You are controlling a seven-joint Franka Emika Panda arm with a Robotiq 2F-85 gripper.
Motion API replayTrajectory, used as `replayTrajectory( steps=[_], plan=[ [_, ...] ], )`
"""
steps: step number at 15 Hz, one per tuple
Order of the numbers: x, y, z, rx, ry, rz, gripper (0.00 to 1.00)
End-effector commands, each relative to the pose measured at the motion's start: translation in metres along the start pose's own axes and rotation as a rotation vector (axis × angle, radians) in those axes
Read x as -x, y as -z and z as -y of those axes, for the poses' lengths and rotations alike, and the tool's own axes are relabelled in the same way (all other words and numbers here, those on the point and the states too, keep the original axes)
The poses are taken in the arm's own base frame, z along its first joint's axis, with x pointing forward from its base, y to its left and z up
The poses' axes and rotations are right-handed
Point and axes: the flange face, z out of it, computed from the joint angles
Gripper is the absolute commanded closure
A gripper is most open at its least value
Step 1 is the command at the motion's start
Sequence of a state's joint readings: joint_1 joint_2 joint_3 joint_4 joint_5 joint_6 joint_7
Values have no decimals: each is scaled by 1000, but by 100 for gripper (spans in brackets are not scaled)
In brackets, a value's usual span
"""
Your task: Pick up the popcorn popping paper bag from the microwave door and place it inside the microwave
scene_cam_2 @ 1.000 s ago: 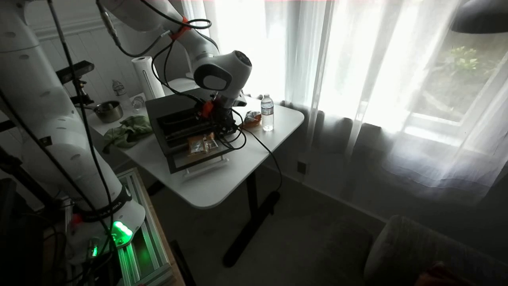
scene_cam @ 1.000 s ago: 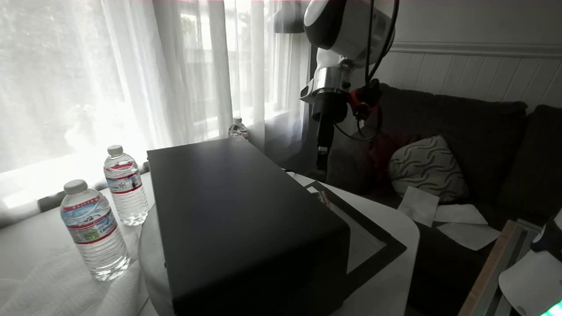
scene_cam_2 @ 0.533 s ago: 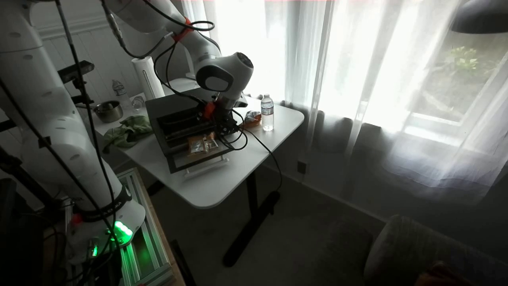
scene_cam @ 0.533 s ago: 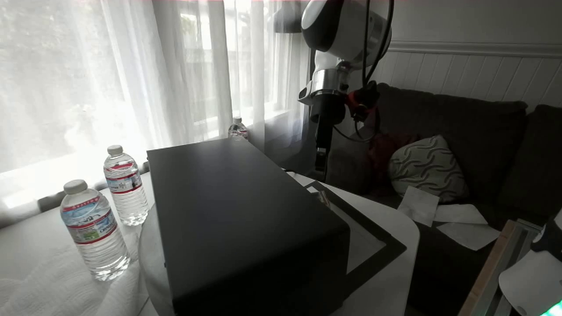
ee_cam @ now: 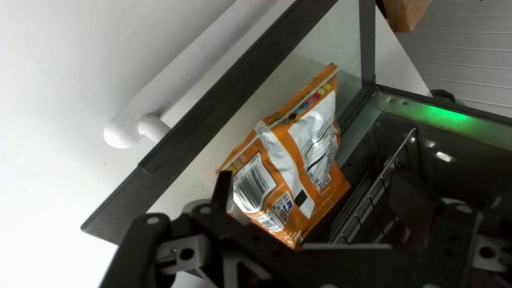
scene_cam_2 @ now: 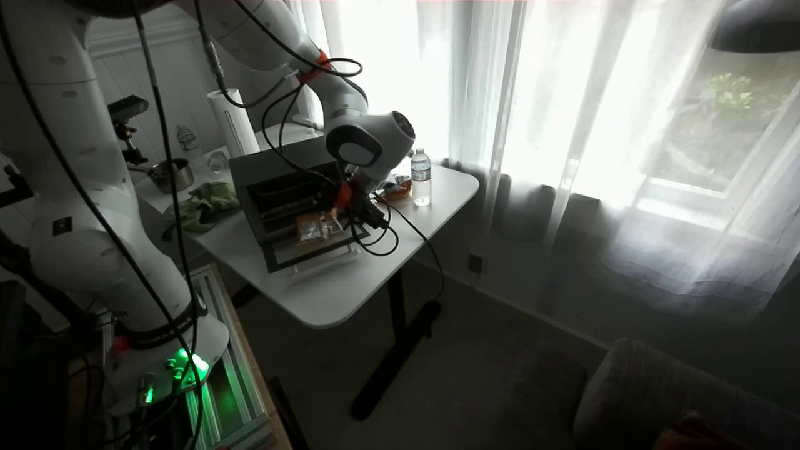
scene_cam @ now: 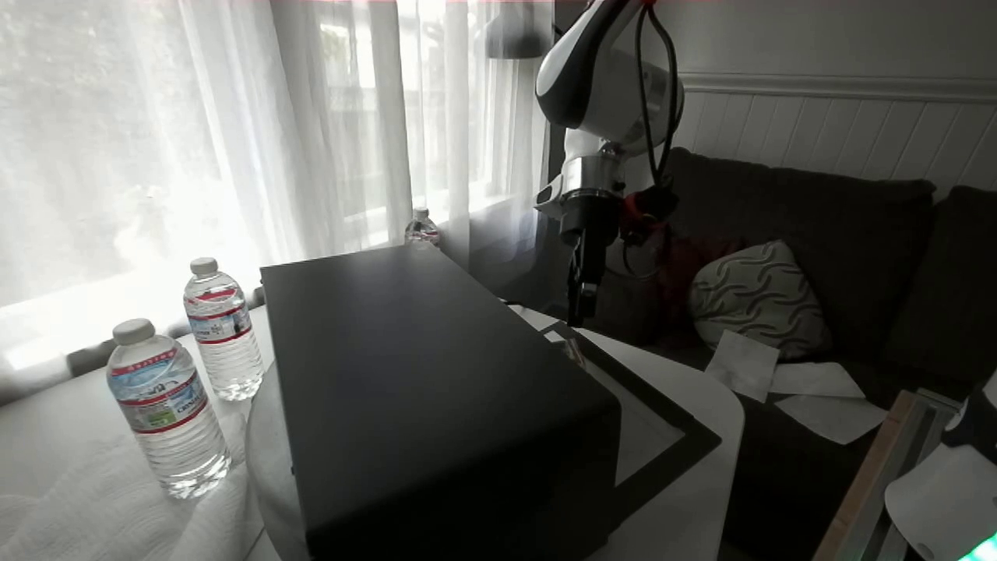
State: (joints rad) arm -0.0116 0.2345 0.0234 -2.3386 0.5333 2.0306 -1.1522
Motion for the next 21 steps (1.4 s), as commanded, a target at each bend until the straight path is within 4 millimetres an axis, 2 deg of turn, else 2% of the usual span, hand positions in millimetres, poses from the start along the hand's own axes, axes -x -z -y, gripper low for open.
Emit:
replayTrajectory(
  steps=[1,8,15,19,21],
  plan=[
    [-3,-6,-15,-49,24,-24,0],
    [-12,-19,-29,-61,10,-19,0],
    [-16,-27,-31,-78,23,20,2],
    [-18,-30,-27,-94,27,40,38],
    [-18,-32,-23,-109,28,54,42]
  ],
)
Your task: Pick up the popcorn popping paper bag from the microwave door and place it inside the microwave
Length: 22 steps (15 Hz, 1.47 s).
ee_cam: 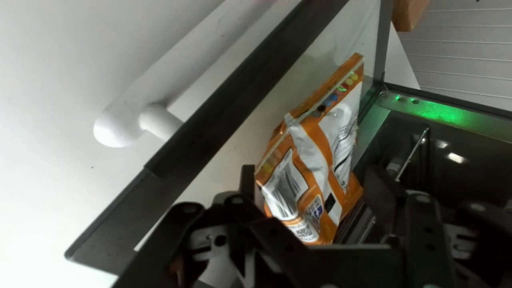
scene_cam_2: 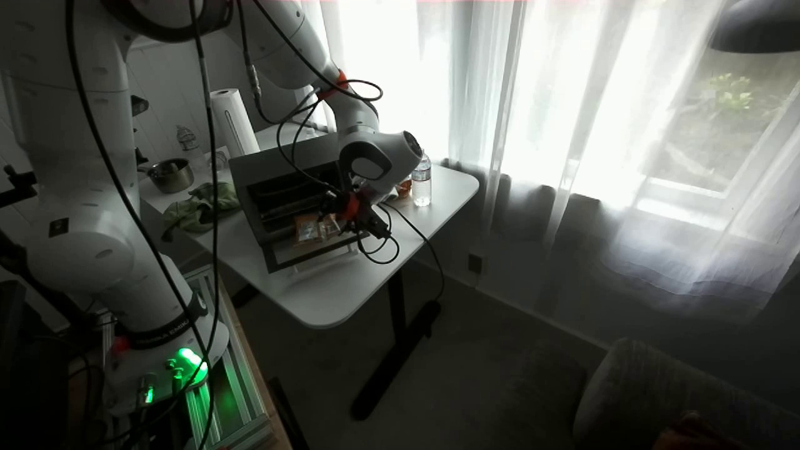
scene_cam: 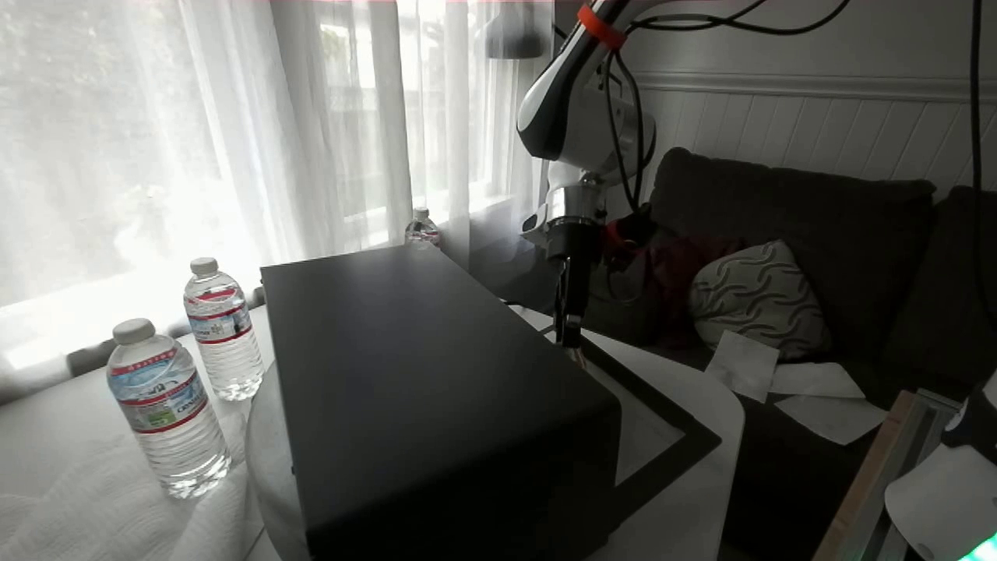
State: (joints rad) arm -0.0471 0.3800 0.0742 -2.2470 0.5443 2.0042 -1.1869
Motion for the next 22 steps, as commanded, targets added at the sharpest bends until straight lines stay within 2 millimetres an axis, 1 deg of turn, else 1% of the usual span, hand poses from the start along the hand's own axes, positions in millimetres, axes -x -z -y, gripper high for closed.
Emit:
replayTrajectory(
  steps=[1,2,3,4,5,6,7,9,10,16,18,22],
  plan=[
    [-2,-3,5,-33,3,36,47],
    [-2,-3,5,-37,3,39,49],
    [-2,-3,6,-40,3,42,54],
    [-2,-3,7,-42,2,44,56],
    [-2,-4,7,-45,1,47,66],
    [-2,-4,7,-48,-1,49,80],
    [-1,-4,8,-53,-3,52,81],
    [-1,-5,9,-60,-7,59,95],
    [0,-6,9,-63,-10,65,100],
    [2,-8,12,-87,-21,89,100],
    [5,-5,15,-103,-19,96,100],
    [14,8,19,-125,-9,100,100]
  ],
)
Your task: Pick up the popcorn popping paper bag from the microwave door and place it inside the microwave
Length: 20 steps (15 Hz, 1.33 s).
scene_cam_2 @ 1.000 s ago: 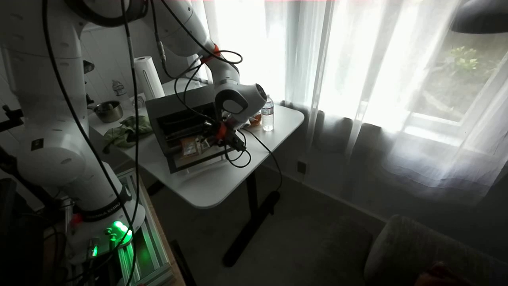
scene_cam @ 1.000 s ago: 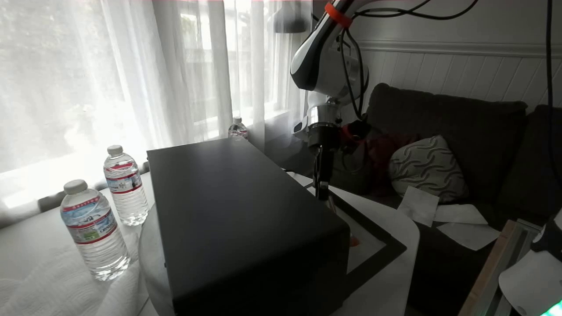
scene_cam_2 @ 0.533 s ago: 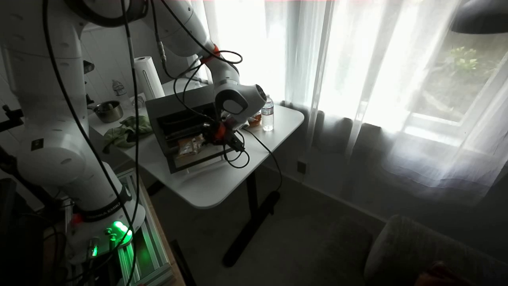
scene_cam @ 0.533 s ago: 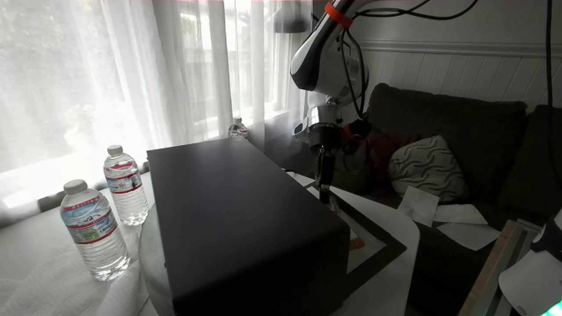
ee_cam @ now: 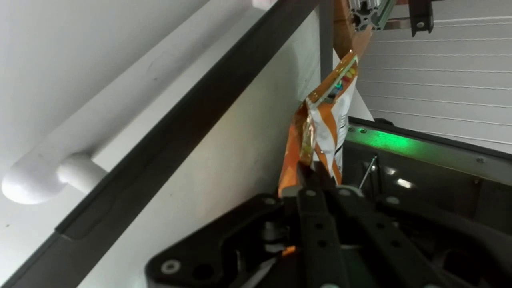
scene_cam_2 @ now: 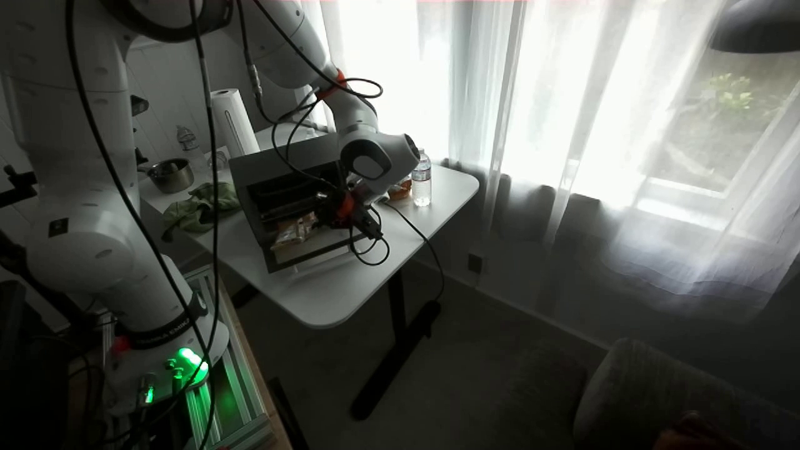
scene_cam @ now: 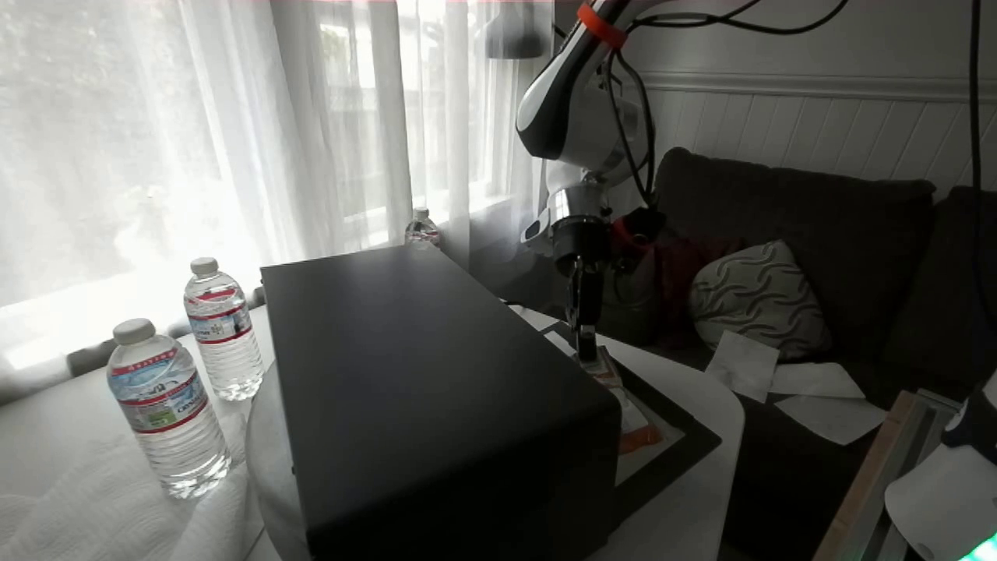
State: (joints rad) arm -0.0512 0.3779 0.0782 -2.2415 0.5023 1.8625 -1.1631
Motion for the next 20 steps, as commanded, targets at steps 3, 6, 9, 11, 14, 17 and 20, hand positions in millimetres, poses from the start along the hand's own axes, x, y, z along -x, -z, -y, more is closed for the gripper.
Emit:
replayTrajectory(
  steps=[3,6,9,11,14,17,20],
  plan=[
    [13,21,11,-43,5,11,100],
    [19,26,15,-74,10,10,100],
    [24,32,18,-110,23,7,100],
    [28,36,18,-125,29,3,100],
    [35,41,17,-148,28,-2,100],
    [40,46,17,-163,33,-9,100],
    [44,50,17,-169,37,-12,100]
  ],
)
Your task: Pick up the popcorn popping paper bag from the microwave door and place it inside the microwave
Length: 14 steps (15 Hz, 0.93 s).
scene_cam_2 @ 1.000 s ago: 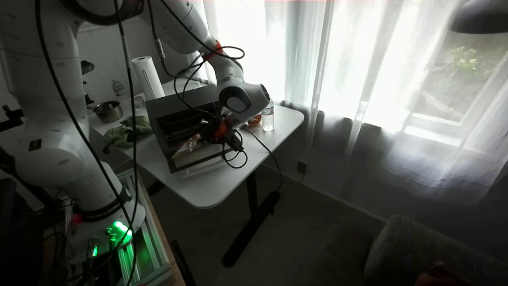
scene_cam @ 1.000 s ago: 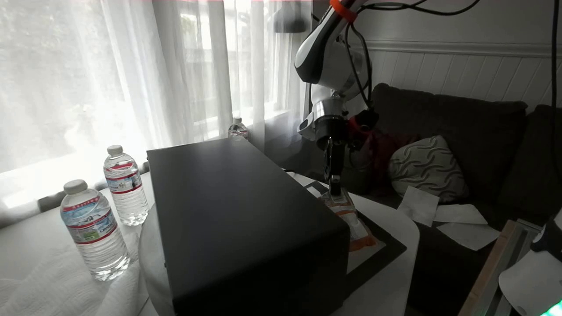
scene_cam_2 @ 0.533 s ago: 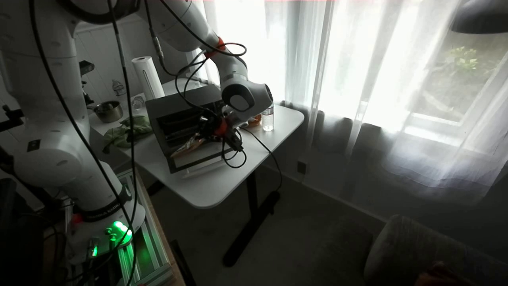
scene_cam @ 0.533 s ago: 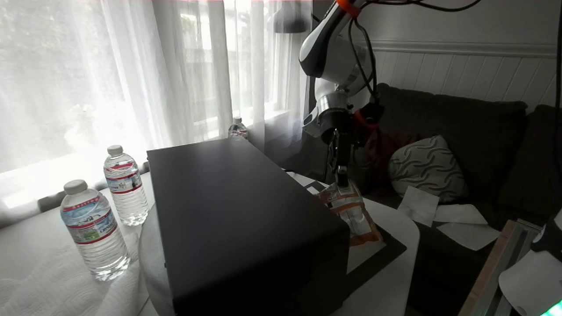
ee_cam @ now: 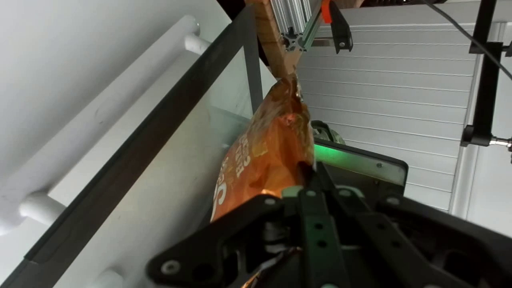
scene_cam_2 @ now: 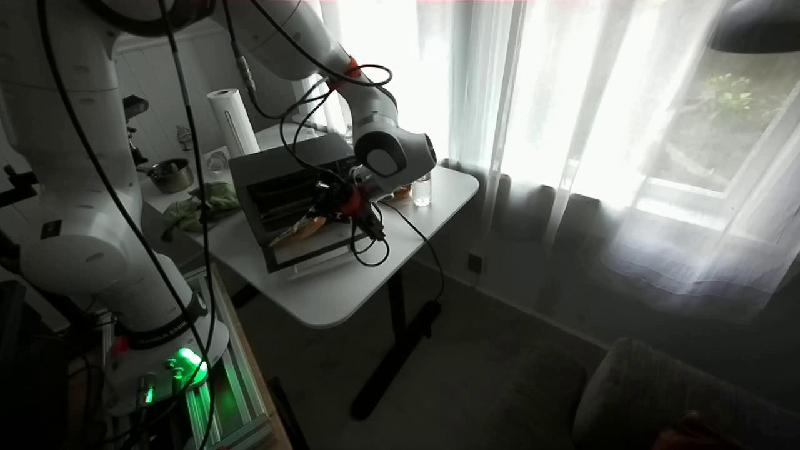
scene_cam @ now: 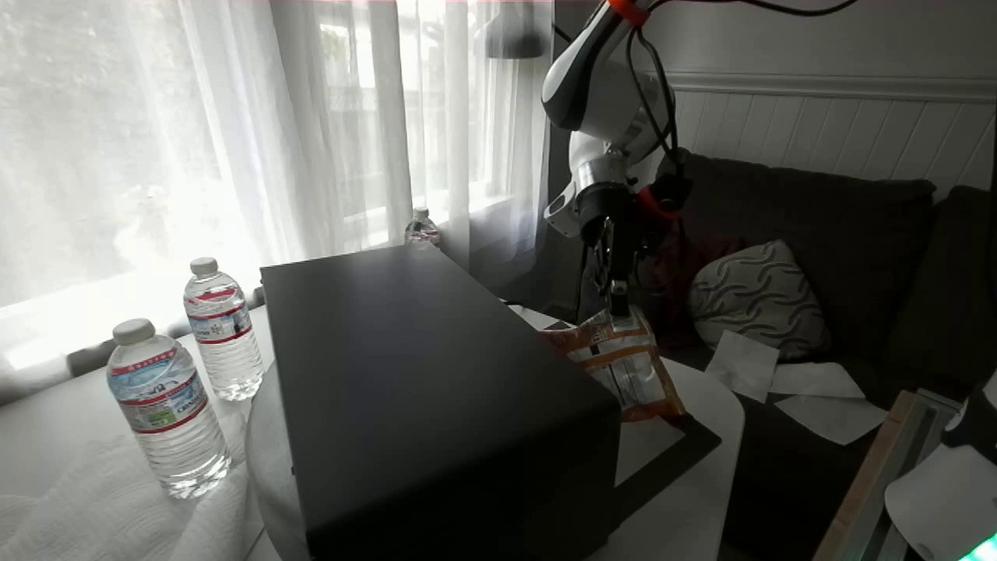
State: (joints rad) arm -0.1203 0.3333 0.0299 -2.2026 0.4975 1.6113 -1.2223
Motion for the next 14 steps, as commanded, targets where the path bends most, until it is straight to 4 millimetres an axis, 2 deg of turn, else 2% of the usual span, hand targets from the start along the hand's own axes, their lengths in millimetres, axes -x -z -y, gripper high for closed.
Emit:
replayTrajectory(
  steps=[1,14],
  plan=[
    [7,10,8,-18,24,5,100],
    [10,18,30,-122,225,-41,100]
  ],
)
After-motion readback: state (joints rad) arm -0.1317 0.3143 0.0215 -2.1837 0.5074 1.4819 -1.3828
